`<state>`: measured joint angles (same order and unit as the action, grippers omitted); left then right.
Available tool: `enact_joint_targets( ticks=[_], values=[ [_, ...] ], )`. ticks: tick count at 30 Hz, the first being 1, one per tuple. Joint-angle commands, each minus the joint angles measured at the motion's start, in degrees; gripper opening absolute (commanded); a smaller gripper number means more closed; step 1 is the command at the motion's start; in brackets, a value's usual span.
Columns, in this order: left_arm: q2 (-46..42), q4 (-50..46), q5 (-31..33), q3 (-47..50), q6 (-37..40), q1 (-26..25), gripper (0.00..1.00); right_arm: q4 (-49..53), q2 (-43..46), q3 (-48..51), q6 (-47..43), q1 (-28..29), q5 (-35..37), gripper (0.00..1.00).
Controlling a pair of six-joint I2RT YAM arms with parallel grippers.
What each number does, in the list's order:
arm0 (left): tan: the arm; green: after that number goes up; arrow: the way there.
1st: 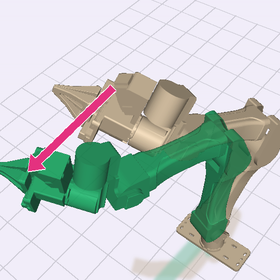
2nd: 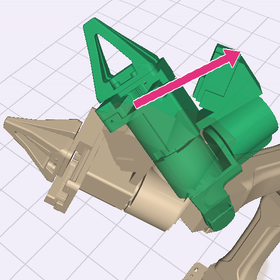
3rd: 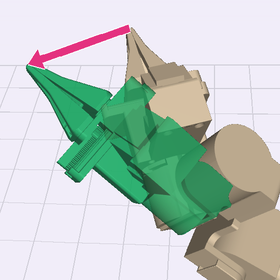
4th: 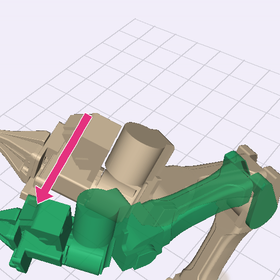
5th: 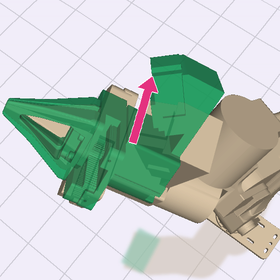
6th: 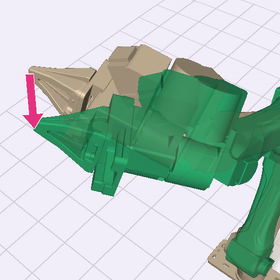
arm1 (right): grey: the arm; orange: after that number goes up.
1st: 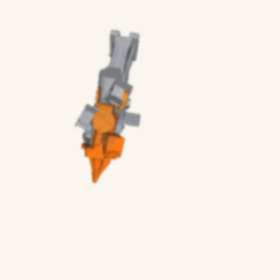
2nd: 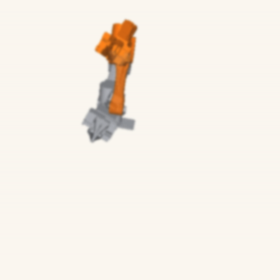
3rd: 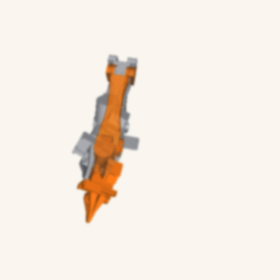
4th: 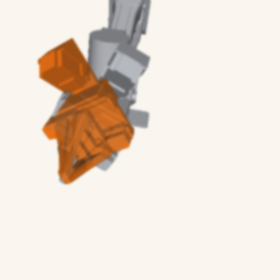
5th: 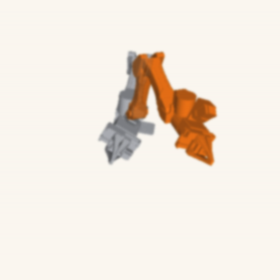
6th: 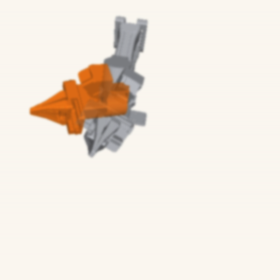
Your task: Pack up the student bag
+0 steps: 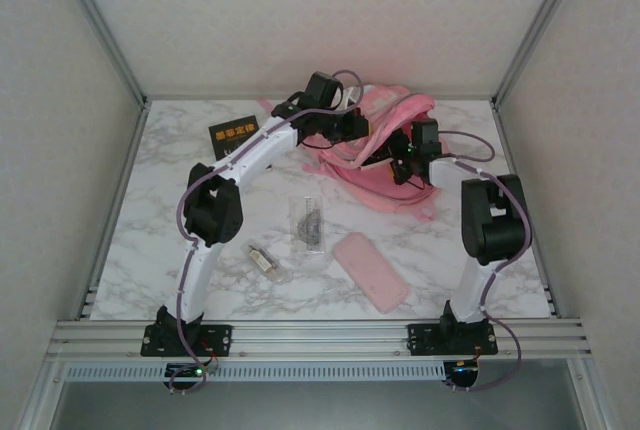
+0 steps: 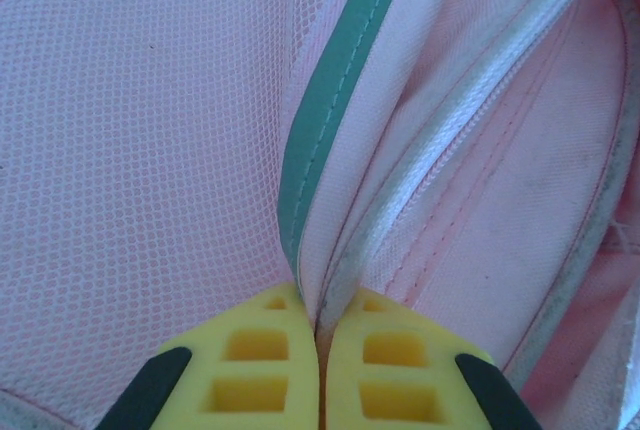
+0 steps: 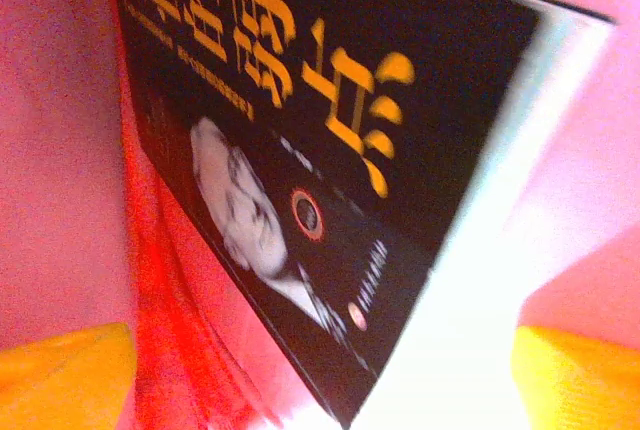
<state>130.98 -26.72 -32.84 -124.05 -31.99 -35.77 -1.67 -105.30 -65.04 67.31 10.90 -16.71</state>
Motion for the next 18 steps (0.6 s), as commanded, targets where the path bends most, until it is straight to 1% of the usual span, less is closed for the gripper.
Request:
enact_joint_targets(
  ticks=[1, 4, 7, 9, 11, 14, 16, 18],
  values=[
    [-4.0, 3.0, 2.2, 1.7, -1.2, 2.8, 0.0, 11.5, 7.2, 1.0, -5.5, -0.9, 0.0, 0.99],
    [-4.0, 3.7, 3.0, 3.4, -0.9, 3.1, 0.0, 20.5, 13.4, 2.0, -11.9, -1.7, 2.2, 0.99],
    [-4.3, 4.0, 4.1, 5.5, -0.2, 3.1, 0.0, 28.8, 21.4, 2.6, -19.0, -2.3, 6.9, 0.99],
    [-5.2, 5.6, 3.9, 8.9, -0.5, 3.1, 0.0, 33.1, 27.0, 2.6, -23.4, -2.3, 10.1, 0.99],
    [-7.0, 8.1, 4.0, 13.7, -0.9, 2.9, 0.0, 35.9, 30.9, 2.2, -26.1, -2.4, 11.4, 0.99],
    [-10.6, 10.9, 4.3, 21.1, -1.1, 2.3, 0.0, 37.6, 35.3, 1.4, -28.3, -2.3, 10.9, 0.99],
    [-13.0, 12.3, 4.7, 25.7, -1.3, 1.9, 0.0, 36.7, 36.8, 1.1, -28.6, -2.1, 8.5, 0.99],
    [-15.7, 13.3, 5.3, 29.8, -1.5, 1.3, 0.0, 33.7, 37.5, 1.3, -28.2, -1.6, 5.0, 0.99]
  ],
)
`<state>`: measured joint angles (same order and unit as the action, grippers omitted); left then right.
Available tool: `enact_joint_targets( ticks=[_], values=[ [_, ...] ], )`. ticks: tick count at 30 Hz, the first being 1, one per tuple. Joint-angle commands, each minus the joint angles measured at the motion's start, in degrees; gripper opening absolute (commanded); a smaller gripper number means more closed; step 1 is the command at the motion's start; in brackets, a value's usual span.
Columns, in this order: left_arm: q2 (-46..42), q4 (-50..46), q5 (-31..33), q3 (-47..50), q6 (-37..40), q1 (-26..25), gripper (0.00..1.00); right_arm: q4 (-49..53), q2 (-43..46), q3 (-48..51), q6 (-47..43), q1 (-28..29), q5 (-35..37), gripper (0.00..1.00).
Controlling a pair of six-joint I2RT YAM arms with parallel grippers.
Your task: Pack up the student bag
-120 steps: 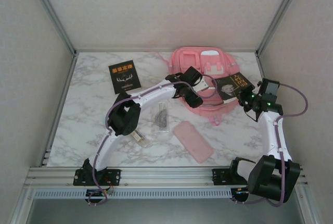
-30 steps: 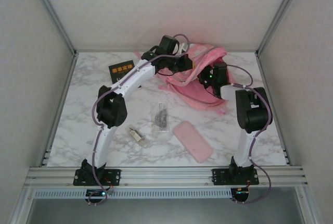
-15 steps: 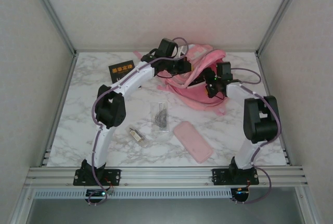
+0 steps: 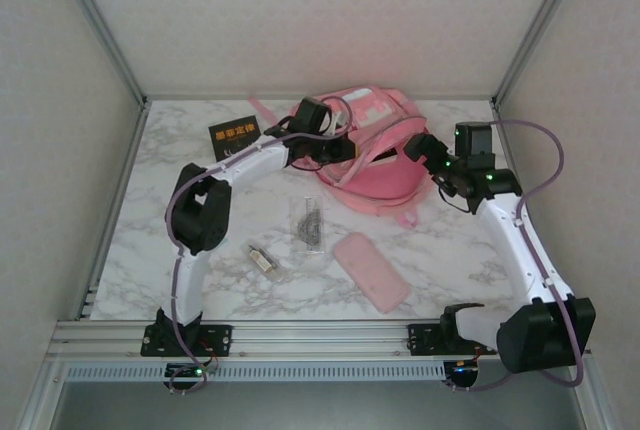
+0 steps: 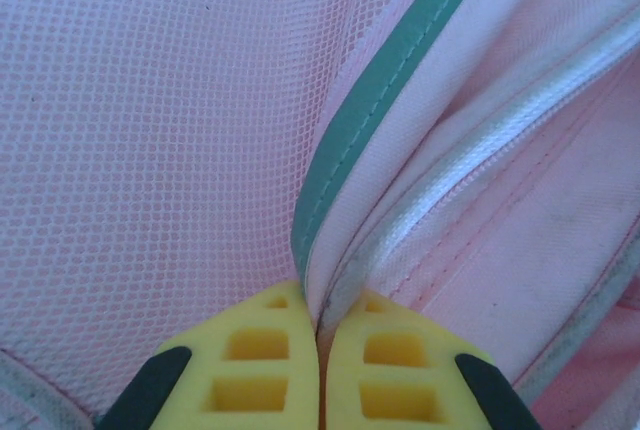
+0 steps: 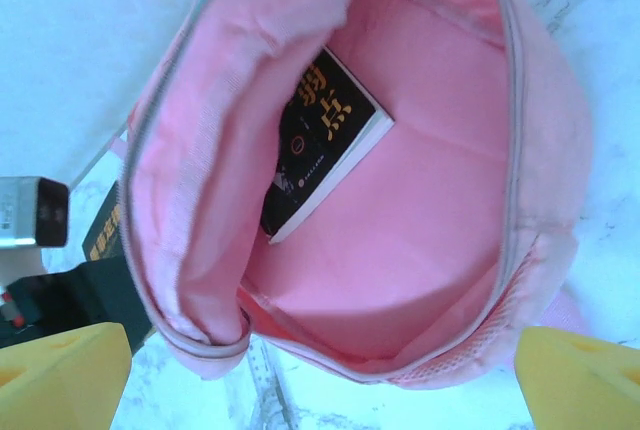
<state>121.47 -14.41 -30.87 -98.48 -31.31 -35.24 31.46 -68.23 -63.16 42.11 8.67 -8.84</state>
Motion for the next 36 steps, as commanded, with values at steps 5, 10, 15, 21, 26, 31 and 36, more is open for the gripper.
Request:
enact_joint_targets(
  ticks=[5, 10, 15, 21, 26, 31, 36],
  values=[
    [-12.6, 2.1, 4.9, 11.8, -2.8, 1.0, 0.5, -7.5, -2.0, -0.5, -1.9, 3.8, -6.3, 0.99],
    [-19.3, -0.6, 10.9, 15.8, -0.8, 2.9, 0.62, -11.9, -6.7, -1.8, -1.0, 7.9, -6.9, 0.99],
    [-23.2, -2.9, 17.0, 18.9, 1.4, 8.0, 0.66, -12.4, -11.1, -4.9, -2.3, 13.3, -4.7, 0.99],
    [-22.4, -6.0, 26.0, 20.1, 3.7, 15.9, 0.69, -14.4, -16.0, -7.5, -3.0, 18.5, -3.5, 0.99],
    [-18.6, -7.1, 29.2, 20.0, 3.2, 22.2, 0.69, -14.5, -18.5, -8.8, -3.4, 20.9, -2.8, 0.99],
    [-13.3, -9.0, 30.9, 17.4, 3.9, 26.9, 0.69, -14.5, -20.9, -10.0, -3.9, 22.9, -2.4, 0.98],
    [-4.7, -17.3, 33.6, 8.5, 5.2, 29.0, 0.67, -14.6, -23.5, -11.6, -4.2, 24.2, -2.6, 0.95]
  ],
)
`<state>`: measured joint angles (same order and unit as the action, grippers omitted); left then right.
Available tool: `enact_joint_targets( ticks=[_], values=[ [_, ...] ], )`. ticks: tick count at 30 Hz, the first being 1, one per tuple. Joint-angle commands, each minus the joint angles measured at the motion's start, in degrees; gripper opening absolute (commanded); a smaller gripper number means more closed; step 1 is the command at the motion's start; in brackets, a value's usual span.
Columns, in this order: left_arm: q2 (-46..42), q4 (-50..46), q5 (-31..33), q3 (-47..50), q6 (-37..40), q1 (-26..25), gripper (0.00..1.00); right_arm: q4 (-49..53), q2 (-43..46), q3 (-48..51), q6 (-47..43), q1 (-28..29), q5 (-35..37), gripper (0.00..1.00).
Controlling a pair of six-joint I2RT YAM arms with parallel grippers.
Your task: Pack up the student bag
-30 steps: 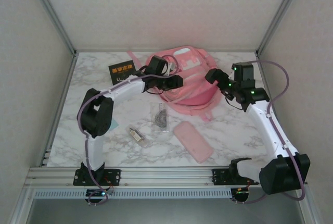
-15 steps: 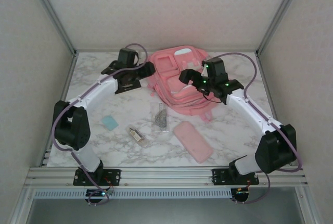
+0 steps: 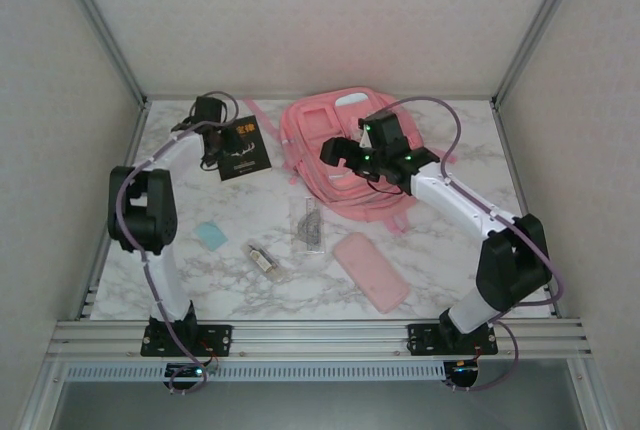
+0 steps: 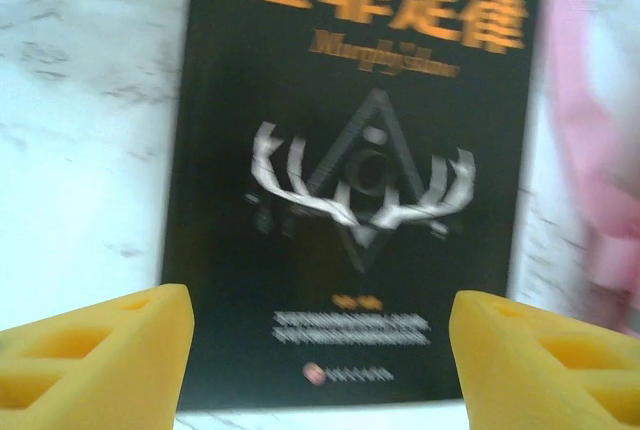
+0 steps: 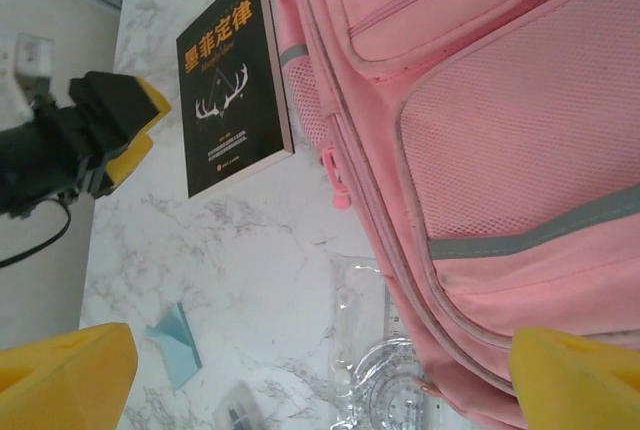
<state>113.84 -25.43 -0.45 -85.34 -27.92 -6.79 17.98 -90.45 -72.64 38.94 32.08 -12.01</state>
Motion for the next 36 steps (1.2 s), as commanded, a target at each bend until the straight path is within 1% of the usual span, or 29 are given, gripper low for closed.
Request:
enact_joint_targets(
  ticks=[1, 5, 7, 14, 15, 19, 24, 28, 31, 33, 36],
  values=[
    [4.2, -7.7, 4.1, -6.1, 2.4, 0.6, 0.67, -1.8, -1.7, -2.2, -1.0, 1.0, 0.5, 0.94],
    [7.6, -9.6, 5.7, -8.4, 3.4, 0.6, 0.67, -6.0, -5.2, -3.5, -0.3, 2.9, 0.4, 0.89],
    [8.4, -9.2, 5.4, -8.5, 3.3, 0.7, 0.67, -6.3, -9.3, -6.3, -0.1, 4.4, 0.4, 0.82],
    [11.3, -8.5, 0.5, -10.3, 4.3, 0.7, 0.67, -7.3, -25.0, -19.0, -0.4, 8.6, 1.6, 0.61],
    [11.6, -8.8, -0.3, -10.6, 4.4, 0.7, 0.66, -7.5, -27.2, -21.0, -0.2, 8.9, 1.7, 0.58],
    [12.2, -9.8, -2.9, -8.9, 3.9, 0.5, 0.62, -6.2, -35.5, -29.7, 0.7, 9.5, 2.8, 0.49],
    [10.9, -9.6, -3.5, -3.7, 3.6, 0.4, 0.59, -0.4, -46.0, -42.9, 1.3, 10.0, 4.3, 0.44],
    [9.1, -9.8, -3.6, 0.4, 3.6, 0.0, 0.57, 8.4, -54.5, -55.7, -0.7, 10.2, 9.1, 0.45],
    [7.5, -8.3, -4.0, 3.6, 2.9, 0.0, 0.57, 14.4, -60.3, -64.4, -2.0, 10.3, 10.9, 0.46],
    [6.6, -7.9, -4.0, 4.8, 2.7, -0.1, 0.56, 15.8, -62.5, -67.3, -2.3, 10.4, 10.4, 0.46],
    [6.0, -8.1, -4.2, 5.2, 2.9, -0.3, 0.56, 16.3, -63.8, -68.1, -3.1, 10.5, 10.5, 0.45]
  ],
)
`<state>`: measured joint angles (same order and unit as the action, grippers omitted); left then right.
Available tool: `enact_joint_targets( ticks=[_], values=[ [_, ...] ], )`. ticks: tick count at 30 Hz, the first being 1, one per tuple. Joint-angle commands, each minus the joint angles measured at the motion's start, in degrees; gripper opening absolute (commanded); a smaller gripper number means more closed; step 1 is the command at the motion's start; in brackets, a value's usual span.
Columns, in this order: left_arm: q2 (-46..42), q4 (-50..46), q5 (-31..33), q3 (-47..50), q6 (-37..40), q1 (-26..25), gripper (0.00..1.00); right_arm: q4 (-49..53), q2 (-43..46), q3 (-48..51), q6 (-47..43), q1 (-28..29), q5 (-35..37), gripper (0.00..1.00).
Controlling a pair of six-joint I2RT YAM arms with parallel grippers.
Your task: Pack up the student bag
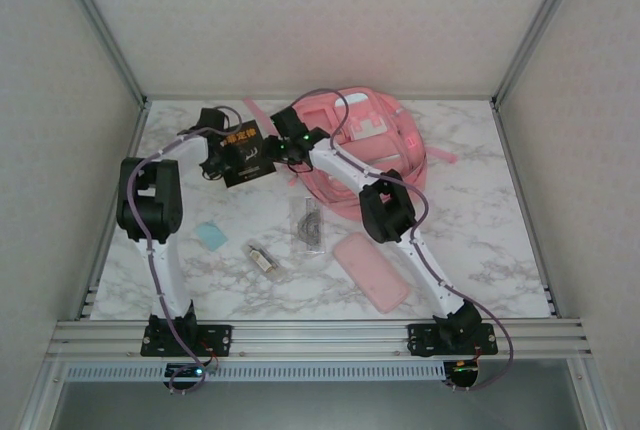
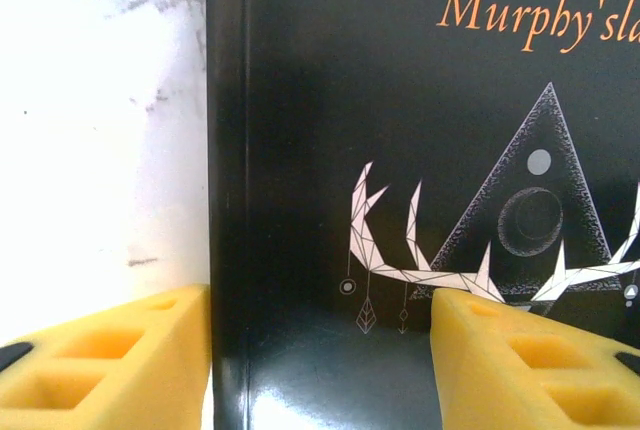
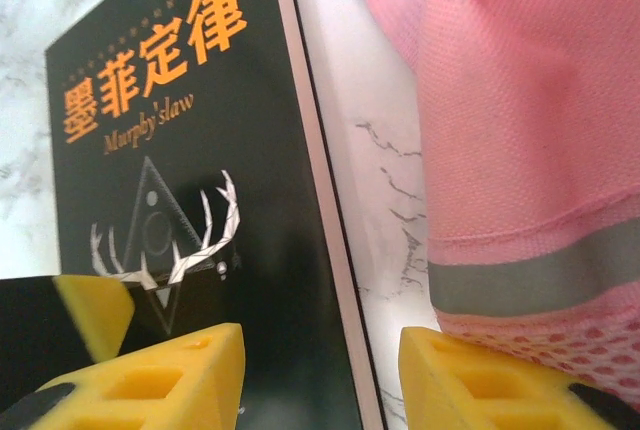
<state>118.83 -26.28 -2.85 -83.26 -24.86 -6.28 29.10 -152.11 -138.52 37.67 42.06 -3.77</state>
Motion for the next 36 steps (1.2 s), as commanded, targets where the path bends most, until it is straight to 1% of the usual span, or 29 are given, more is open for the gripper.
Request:
enact_joint_targets(
  ticks=[1, 2, 5, 11, 15, 18, 22, 24, 28, 31, 35, 36],
  values=[
    [0.8, -7.3, -1.9, 3.3, -0.2, -0.9, 0.56, 5.5, -2.4, -2.2, -2.4, 0.5, 2.2, 0.45],
    [0.7, -7.3, -2.1, 3.4, -0.2, -1.2, 0.55, 5.8, -2.6, -2.2, -3.0, 2.0, 2.0, 0.45],
    [-0.2, -7.0, -2.1, 4.4, -0.2, -2.6, 0.55, 8.3, -2.6, -1.7, -5.8, 3.4, 3.7, 0.45],
    [-1.9, -4.5, -3.5, 8.5, -1.4, -4.7, 0.55, 9.4, -2.9, 0.8, -6.7, 4.7, 1.8, 0.45],
    [-2.4, -3.8, -3.2, 9.9, -1.6, -5.4, 0.56, 8.6, -0.8, 2.8, -6.3, 4.7, -2.6, 0.42],
    [-2.5, -3.5, -3.0, 10.4, -1.7, -5.6, 0.56, 6.0, 4.6, 7.8, -4.7, 4.7, -6.4, 0.41],
    [-2.7, -3.7, -2.5, 10.7, -1.4, -5.6, 0.56, -1.3, 13.8, 17.5, -2.8, 4.2, -10.1, 0.41],
    [-2.8, -3.8, -2.3, 10.7, -1.1, -5.6, 0.56, -5.2, 16.5, 21.4, -1.2, 3.6, -12.6, 0.41],
    [-2.8, -3.8, -2.5, 10.7, -1.0, -5.6, 0.56, -10.0, 17.6, 25.7, 1.8, 2.5, -15.2, 0.4],
    [-2.9, -3.6, -2.9, 10.8, -1.0, -5.6, 0.56, -11.0, 16.3, 26.3, 3.4, 2.2, -16.1, 0.38],
    [-3.3, -3.5, -2.8, 11.1, -1.0, -5.7, 0.56, -11.0, 15.5, 26.5, 5.9, 2.0, -15.2, 0.32],
    [-3.5, -3.5, -2.7, 11.2, -1.0, -5.7, 0.56, -10.5, 15.5, 26.3, 6.4, 1.8, -14.7, 0.29]
  ],
)
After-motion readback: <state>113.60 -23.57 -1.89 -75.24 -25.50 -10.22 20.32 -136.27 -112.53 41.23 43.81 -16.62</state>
